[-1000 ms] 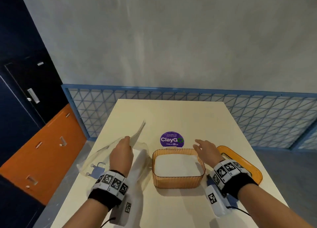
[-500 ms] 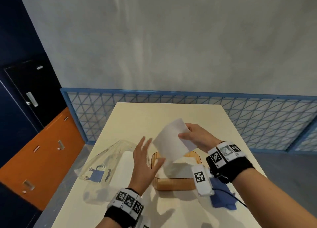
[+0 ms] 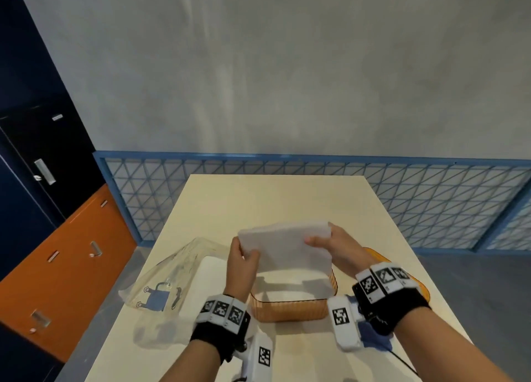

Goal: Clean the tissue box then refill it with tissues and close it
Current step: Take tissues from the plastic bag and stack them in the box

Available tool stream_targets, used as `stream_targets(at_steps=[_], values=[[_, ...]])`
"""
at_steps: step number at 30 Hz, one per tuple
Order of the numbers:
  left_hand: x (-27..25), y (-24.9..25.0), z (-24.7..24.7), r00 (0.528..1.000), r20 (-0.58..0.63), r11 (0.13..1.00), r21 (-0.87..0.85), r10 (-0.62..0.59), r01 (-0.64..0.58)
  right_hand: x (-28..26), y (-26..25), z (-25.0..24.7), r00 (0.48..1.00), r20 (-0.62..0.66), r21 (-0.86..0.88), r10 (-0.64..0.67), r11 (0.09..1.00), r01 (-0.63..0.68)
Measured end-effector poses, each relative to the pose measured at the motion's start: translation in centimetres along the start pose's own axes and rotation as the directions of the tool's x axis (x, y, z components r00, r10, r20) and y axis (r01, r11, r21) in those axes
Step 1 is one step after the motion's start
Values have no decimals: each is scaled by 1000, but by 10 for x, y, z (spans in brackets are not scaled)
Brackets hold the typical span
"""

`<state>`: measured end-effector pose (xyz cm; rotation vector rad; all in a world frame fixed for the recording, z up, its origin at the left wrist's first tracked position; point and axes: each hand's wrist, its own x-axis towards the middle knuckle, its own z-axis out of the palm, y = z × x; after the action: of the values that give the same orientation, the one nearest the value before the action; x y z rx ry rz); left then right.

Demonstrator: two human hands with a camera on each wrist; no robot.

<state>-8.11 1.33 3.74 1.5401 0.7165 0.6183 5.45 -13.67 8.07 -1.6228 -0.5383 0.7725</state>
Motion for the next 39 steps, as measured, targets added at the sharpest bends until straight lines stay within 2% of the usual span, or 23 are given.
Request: stream_targets(at_steps=[4, 6, 11, 13, 16, 17, 19, 26, 28, 30, 32, 34, 35, 37, 39], values=[[-13, -24, 16, 999, 10, 983, 183, -32, 30, -5, 47, 6, 987, -101, -146, 121, 980, -135], [-14, -33, 21, 999, 14, 976, 214, -30, 27, -7, 55, 7, 987, -124, -204, 104, 971, -128], [-11, -32, 21, 999, -6, 967, 253, 38, -35, -1, 50, 3, 985, -172, -219, 33, 973, -71], [-8, -30, 21, 998, -39, 945, 324, 48, -33, 7, 46, -2, 974, -226, -250, 30, 964, -88], [-1, -32, 20, 989, -96, 848, 510, -109, 143, 19, 50, -8, 958, -272, -274, 95, 946, -171], [1, -35, 20, 980, -93, 794, 576, -174, 196, 22, 54, -9, 955, -277, -337, 104, 921, -198], [6, -39, 21, 969, -62, 682, 699, -240, 214, 24, 61, -6, 954, -285, -489, 97, 841, -232], [15, -39, 24, 972, 24, 436, 896, -233, 83, 26, 75, 7, 963, -267, -671, 50, 707, -223], [15, -39, 24, 980, 72, 378, 926, -183, 3, 22, 76, 9, 977, -215, -771, -1, 614, -169], [12, -36, 22, 987, 140, 299, 948, -72, -113, 17, 81, 10, 973, -135, -886, -188, 463, -34], [9, -33, 18, 960, 278, 240, 931, 27, -277, 11, 82, 11, 946, -16, -937, -323, 335, 99], [8, -30, 13, 876, 482, 185, 863, -21, -470, 7, 79, 12, 962, 141, -954, -234, 227, 195], [8, -28, 12, 828, 553, 146, 830, -91, -538, 6, 77, 11, 977, 191, -960, -96, 187, 207], [9, -25, 10, 765, 595, 65, 797, -247, -600, 4, 68, 8, 968, 176, -982, 177, 105, 159], [14, -24, 11, 740, 574, 13, 793, -352, -609, 9, 64, 7, 944, 141, -989, 299, 92, 118]])
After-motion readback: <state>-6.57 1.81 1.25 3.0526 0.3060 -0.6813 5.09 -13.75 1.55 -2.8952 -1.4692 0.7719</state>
